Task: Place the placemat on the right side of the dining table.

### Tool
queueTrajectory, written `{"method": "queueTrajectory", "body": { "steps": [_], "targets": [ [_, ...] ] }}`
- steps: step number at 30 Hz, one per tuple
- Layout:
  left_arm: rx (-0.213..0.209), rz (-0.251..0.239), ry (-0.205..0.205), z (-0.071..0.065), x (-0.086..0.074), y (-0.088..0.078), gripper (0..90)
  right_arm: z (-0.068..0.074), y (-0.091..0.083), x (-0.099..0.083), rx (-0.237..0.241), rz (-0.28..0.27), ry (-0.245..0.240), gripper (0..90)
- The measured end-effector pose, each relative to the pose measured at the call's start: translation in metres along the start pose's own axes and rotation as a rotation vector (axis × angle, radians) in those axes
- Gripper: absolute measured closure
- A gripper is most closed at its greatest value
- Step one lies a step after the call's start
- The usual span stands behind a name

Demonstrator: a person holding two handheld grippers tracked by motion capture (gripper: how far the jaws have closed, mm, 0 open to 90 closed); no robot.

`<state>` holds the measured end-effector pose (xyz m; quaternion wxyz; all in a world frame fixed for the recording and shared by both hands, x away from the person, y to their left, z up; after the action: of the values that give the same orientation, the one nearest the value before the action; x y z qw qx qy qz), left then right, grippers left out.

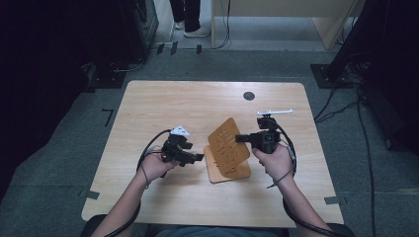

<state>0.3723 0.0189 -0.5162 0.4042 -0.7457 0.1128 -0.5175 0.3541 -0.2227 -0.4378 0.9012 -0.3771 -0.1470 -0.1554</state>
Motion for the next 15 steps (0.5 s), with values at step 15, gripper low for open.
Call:
{"method": "queueTrajectory", "body": {
  "steps": [15],
  "targets": [
    [-0.002, 0.001, 0.001, -0.0006, -0.0002, 0.001, 25.0, -0.0055, -0.0101, 0.0043, -0.033, -0.009, -0.008, 88.2]
  ]
}}
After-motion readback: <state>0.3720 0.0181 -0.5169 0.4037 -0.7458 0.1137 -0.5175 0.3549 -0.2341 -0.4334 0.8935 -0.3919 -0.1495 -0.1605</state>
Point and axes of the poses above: each handheld gripper's, and its own axes: y roughly forward along the jaws, x roughly out of its top, z roughly to its left, the point moved 5 cm from there along y, roughly forward along the jaws, and after that the axes turned 11 degrees about y, right-handed, at the moved point
